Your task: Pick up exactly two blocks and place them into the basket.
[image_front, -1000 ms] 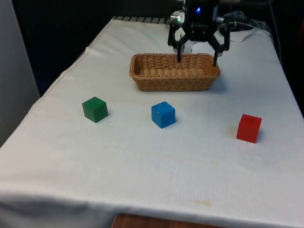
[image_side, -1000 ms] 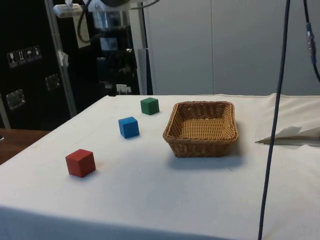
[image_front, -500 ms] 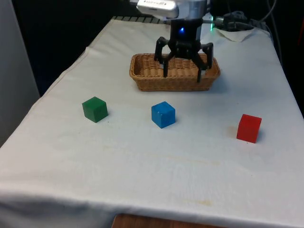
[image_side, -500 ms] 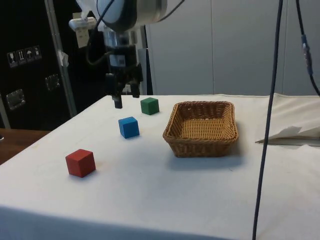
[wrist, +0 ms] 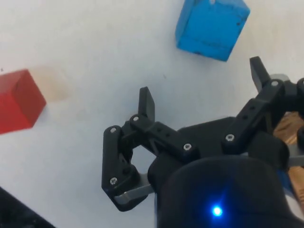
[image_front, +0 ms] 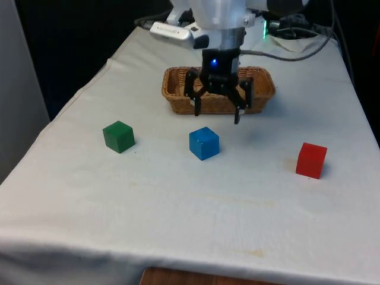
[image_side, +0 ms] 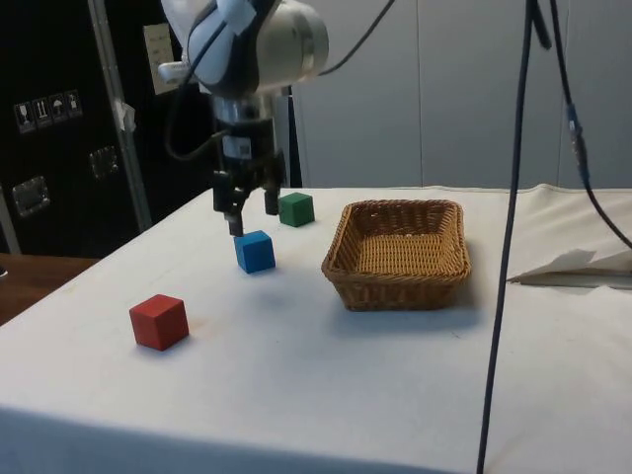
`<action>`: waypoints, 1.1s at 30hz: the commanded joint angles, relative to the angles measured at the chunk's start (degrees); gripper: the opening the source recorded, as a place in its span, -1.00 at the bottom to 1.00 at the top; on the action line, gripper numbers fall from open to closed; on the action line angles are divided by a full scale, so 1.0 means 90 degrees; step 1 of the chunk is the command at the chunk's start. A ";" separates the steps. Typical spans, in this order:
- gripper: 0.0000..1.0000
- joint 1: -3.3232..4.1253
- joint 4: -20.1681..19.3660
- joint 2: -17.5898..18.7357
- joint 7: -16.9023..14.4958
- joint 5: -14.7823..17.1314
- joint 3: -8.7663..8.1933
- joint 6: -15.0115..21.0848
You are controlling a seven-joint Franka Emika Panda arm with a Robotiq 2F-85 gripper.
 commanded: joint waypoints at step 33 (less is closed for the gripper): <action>1.00 -0.0229 0.0955 0.1700 -0.0477 0.1553 -0.0095 0.0038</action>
